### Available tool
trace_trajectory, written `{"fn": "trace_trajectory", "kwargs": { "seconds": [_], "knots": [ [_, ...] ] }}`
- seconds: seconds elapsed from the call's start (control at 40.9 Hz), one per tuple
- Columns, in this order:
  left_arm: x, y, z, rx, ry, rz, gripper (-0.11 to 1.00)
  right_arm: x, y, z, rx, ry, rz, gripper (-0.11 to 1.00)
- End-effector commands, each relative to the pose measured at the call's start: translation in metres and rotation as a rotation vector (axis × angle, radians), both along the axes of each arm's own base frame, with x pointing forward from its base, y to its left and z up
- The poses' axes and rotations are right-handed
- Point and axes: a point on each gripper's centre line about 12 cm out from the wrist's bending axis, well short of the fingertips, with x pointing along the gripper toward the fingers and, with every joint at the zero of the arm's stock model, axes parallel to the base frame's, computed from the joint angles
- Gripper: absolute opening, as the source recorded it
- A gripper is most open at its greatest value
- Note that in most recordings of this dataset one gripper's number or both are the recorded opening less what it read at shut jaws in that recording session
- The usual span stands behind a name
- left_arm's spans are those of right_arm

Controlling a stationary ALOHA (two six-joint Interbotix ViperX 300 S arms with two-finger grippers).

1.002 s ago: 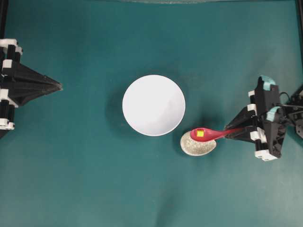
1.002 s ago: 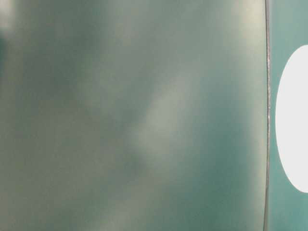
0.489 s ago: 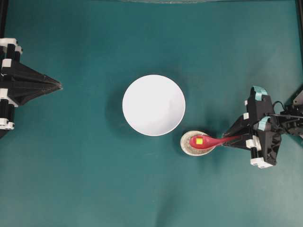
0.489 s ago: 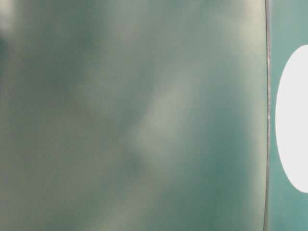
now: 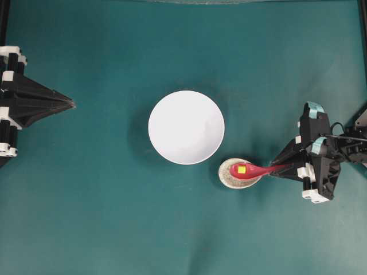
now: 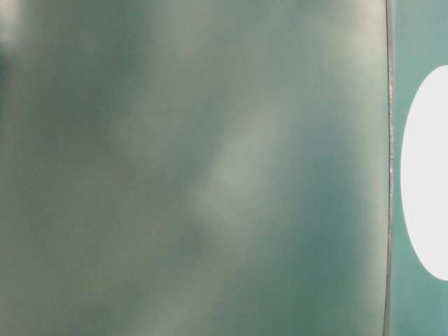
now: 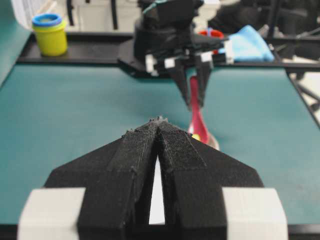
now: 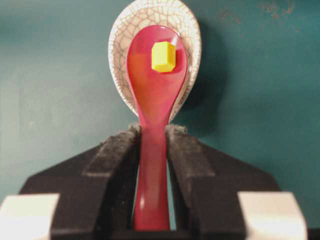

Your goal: Scoop the yellow hexagonal prism block from the bowl with a spoon using the right arm.

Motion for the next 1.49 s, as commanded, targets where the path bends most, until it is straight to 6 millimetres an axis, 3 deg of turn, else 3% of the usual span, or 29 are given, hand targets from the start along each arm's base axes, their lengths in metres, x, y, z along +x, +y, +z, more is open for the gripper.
{"fn": "trace_trajectory", "kwargs": {
  "seconds": [0.0,0.489,0.807,1.467],
  "knots": [
    [0.0030,0.0000,0.0134,-0.004,-0.035,0.000,0.01,0.0027,0.0009,0.0048,0.013,-0.018,-0.009,0.25],
    [0.0028,0.0004,0.0144,-0.034,-0.038,0.000,0.01,0.0035,0.0014,0.0053,0.017,-0.018,-0.012,0.25],
    [0.0028,0.0004,0.0144,-0.034,-0.038,0.000,0.01,0.0031,0.0010,0.0052,0.017,-0.018,-0.013,0.39],
    [0.0023,0.0000,0.0150,-0.034,-0.041,-0.001,0.01,0.0047,-0.0002,0.0072,0.012,-0.040,-0.021,0.40]
  ]
}}
